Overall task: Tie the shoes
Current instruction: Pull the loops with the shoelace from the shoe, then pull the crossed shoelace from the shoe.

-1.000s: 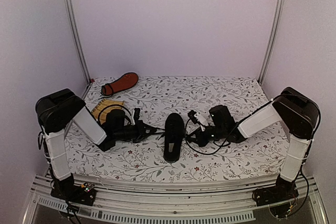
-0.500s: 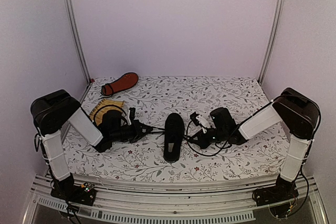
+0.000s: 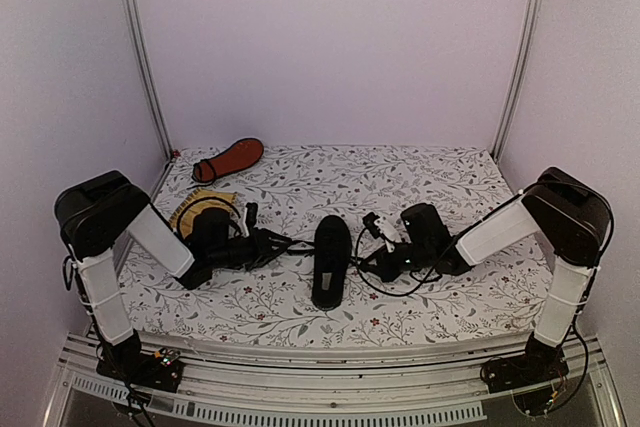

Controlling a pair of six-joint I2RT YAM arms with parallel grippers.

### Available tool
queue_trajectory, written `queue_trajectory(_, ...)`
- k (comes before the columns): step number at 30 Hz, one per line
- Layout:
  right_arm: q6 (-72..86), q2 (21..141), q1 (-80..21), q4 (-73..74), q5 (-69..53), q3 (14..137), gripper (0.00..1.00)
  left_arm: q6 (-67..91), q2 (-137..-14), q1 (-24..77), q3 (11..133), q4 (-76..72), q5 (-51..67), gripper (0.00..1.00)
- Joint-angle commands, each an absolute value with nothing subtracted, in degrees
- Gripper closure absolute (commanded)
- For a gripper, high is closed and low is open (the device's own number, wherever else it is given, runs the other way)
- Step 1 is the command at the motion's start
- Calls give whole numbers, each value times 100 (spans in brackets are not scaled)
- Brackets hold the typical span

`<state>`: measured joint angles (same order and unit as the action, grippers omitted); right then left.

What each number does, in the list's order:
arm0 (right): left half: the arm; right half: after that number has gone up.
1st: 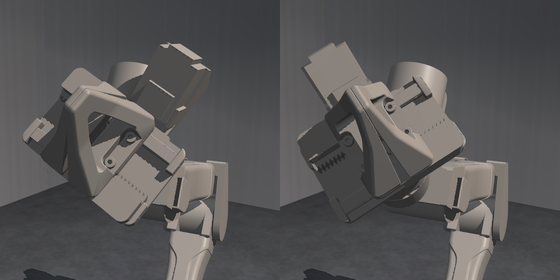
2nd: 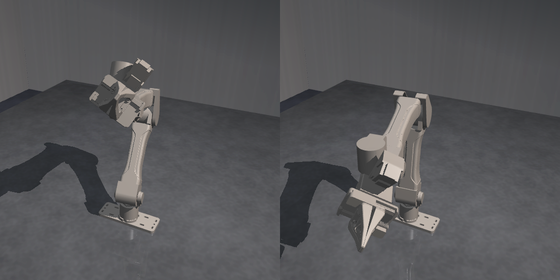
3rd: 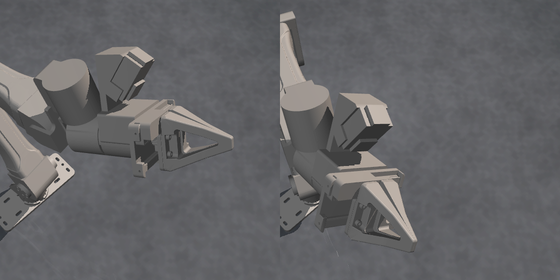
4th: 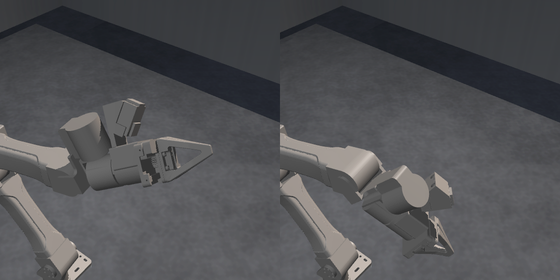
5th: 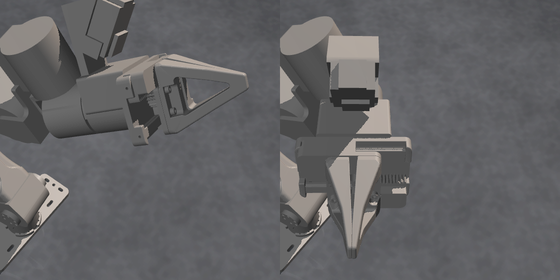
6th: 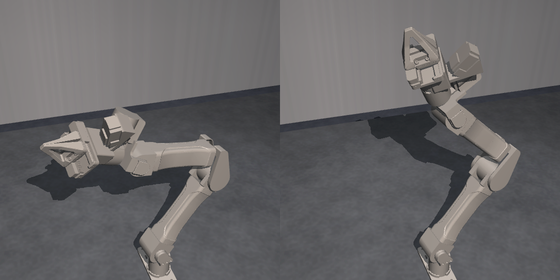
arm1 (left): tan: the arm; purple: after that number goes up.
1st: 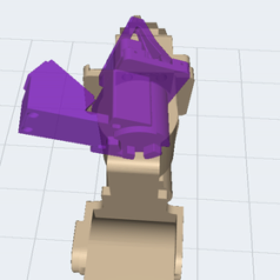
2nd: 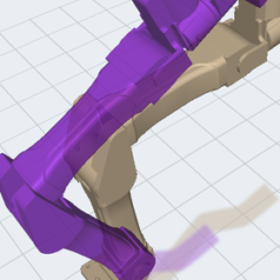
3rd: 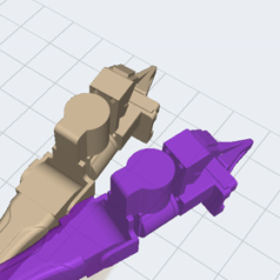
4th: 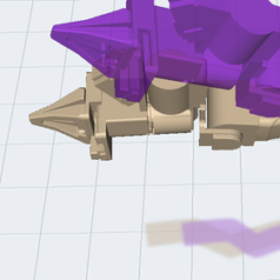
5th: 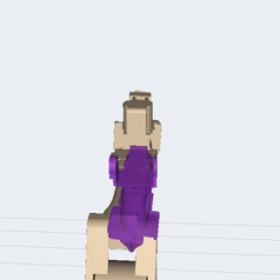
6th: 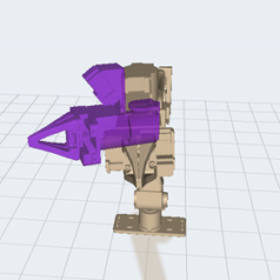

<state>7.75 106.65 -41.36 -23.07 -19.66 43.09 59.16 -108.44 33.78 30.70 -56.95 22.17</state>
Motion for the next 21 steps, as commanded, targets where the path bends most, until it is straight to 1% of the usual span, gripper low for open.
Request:
queue_trajectory(1,875,10368,-4160,-2161,-1765,4492,98,5542,-10525,3278,3045,-5678,2399,59)
queue_trajectory(3,879,10355,-4154,-2069,-1678,4670,98,5215,-10288,3270,3118,-5282,2358,47)
queue_trajectory(5,871,10400,-4122,-1997,-1639,4876,98,4804,-10022,3274,3247,-4690,2267,43)
queue_trajectory(9,874,10638,-4039,-1898,-1582,5329,98,3708,-9557,3295,3651,-3412,2003,41)
queue_trajectory(11,870,10828,-3991,-1868,-1642,5579,98,3016,-9464,3315,3950,-2990,2304,40)
queue_trajectory(14,877,11161,-3940,-1830,-1888,5973,97,2023,-9563,3425,4566,-2281,3147,41)
queue_trajectory(15,872,11230,-3933,-1826,-1950,6056,94,1754,-9626,3480,4741,-2110,3350,42)
queue_trajectory(17,886,11292,-3911,-1847,-2075,6110,83,1311,-9781,3582,5041,-1809,3666,43)
queue_trajectory(19,921,11248,-3862,-1877,-2265,6061,68,977,-10043,3657,5345,-1545,3966,44)
queue_trajectory(21,931,11114,-3821,-1897,-2476,5911,58,663,-10278,3748,5690,-1185,4106,45)
